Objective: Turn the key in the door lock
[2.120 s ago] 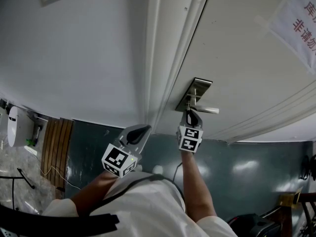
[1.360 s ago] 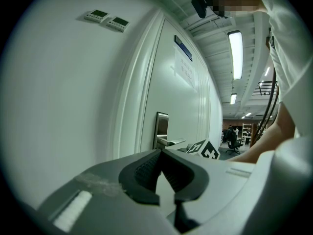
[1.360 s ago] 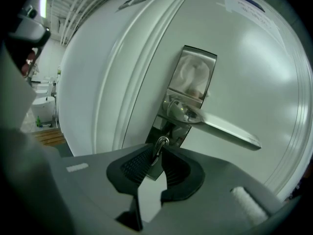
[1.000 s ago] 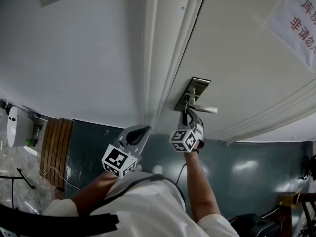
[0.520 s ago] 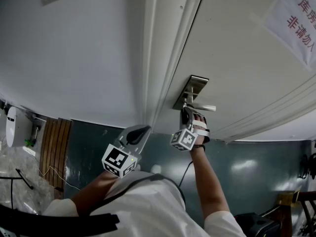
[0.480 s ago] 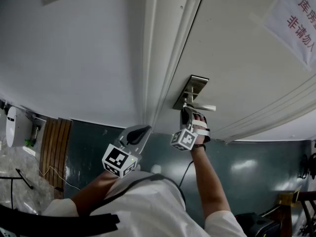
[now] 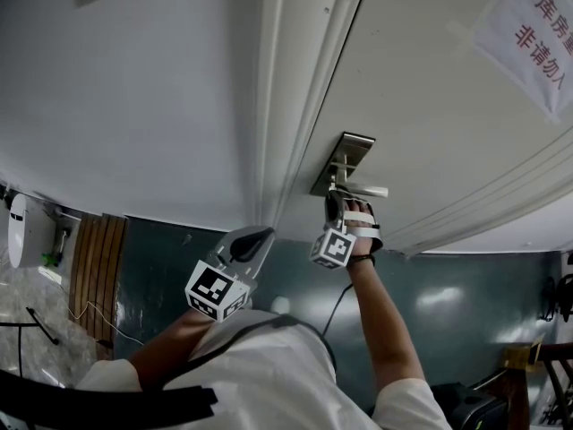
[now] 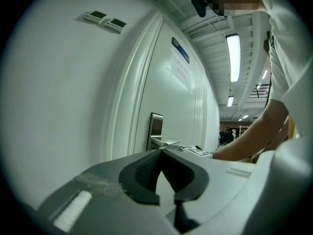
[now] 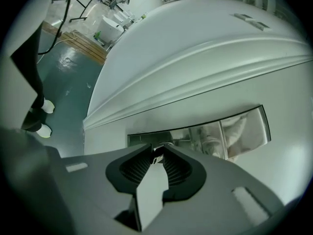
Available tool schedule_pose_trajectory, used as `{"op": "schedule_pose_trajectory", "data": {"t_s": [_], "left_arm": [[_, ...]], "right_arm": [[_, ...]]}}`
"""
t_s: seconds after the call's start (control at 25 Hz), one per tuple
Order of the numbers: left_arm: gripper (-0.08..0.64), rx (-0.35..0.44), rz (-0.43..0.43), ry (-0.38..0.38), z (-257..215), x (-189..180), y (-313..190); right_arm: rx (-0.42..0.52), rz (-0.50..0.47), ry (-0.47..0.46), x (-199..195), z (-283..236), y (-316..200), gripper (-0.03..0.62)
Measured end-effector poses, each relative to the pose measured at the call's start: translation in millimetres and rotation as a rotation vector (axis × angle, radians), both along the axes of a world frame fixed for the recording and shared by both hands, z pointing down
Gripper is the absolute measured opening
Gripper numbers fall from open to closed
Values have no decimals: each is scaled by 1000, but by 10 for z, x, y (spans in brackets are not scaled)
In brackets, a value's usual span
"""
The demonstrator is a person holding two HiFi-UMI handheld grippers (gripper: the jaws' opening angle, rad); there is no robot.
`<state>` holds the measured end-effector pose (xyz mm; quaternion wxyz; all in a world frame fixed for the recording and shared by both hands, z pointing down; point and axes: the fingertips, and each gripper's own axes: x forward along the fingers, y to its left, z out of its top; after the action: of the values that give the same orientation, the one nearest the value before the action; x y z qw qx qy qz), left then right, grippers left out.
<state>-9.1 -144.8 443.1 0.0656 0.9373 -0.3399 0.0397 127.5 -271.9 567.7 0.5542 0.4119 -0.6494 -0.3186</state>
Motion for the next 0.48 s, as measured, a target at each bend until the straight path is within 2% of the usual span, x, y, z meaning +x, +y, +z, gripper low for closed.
{"op": "schedule_pose_trajectory", "data": {"t_s": [0.16,0.32,0.4,0.48], "left_arm": [[5,4,1,-3,-11,-4,-3],[5,2,0,-4,-6,1,-4],[5,3,3,-4,-11,9,-9],[5,4,5,-4,-13,12,-20]], "right_arm": [[-3,8,-46,-10,-29,6,84],[-5,4,-103,-26,-81,45,126],[2,10,-163,-34,-142,90,126],[17,19,-264,-56,-245,156,126]]}}
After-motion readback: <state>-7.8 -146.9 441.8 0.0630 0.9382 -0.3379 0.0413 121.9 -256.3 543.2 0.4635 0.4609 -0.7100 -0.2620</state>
